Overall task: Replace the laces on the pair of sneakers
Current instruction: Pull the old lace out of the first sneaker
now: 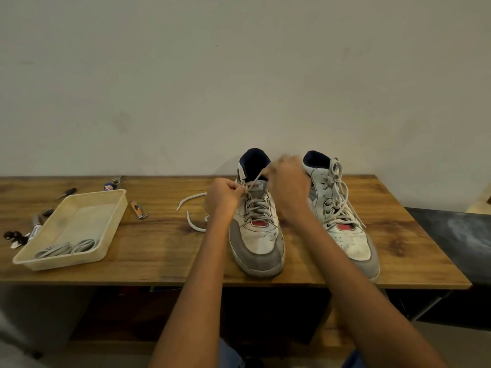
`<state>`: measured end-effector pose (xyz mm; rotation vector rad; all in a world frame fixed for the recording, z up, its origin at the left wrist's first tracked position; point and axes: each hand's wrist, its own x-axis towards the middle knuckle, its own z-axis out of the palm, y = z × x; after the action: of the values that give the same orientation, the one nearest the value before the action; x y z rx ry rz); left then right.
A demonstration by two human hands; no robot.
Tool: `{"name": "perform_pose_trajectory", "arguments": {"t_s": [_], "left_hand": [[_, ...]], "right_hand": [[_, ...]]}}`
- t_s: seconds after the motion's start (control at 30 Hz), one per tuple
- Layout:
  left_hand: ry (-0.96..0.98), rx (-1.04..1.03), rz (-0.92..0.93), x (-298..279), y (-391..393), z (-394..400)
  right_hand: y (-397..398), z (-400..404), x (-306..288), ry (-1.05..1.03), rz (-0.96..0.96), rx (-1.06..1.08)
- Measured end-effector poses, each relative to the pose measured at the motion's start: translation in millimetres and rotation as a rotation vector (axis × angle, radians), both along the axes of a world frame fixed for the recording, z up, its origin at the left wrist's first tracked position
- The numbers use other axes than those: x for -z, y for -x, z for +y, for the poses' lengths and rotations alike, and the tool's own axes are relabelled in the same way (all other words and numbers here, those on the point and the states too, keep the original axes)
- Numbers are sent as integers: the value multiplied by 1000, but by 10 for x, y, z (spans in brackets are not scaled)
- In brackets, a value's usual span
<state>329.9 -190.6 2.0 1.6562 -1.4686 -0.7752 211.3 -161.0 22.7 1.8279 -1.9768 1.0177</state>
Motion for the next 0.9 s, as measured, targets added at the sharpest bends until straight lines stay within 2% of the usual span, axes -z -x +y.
{"name": "perform_pose_trajectory", "arguments": {"t_s": [0.07, 0.13, 0.2, 0.33, 0.43, 0.5, 0.6, 0.73, 0.83, 0.9], "left_hand": [[-7, 9, -20, -10, 1, -1], [-11, 18, -28, -20, 15, 9], [-16, 28, -34, -18, 38, 12], [1, 21, -50, -8, 58, 10], [13, 19, -51, -7, 39, 13], [10, 14, -49, -8, 22, 18], [14, -12, -78, -20, 15, 34], [-1, -31, -104, -35, 36, 43], [0, -25, -126, -37, 47, 56], [4, -15, -124, -32, 47, 66]], "right_hand": [[123, 61, -188, 212, -238, 90], [135, 88, -277, 282, -251, 97], [26, 85, -231, 153, -50, 27], [-260, 35, 115, -253, 345, -81], [-231, -23, 222, -301, 371, -96], [-137, -45, 220, -250, 218, -133], [0, -15, 93, -78, -152, -141], [208, 56, -326, 360, -648, -91], [299, 136, -562, 631, -790, -73], [261, 172, -602, 638, -827, -100]]}}
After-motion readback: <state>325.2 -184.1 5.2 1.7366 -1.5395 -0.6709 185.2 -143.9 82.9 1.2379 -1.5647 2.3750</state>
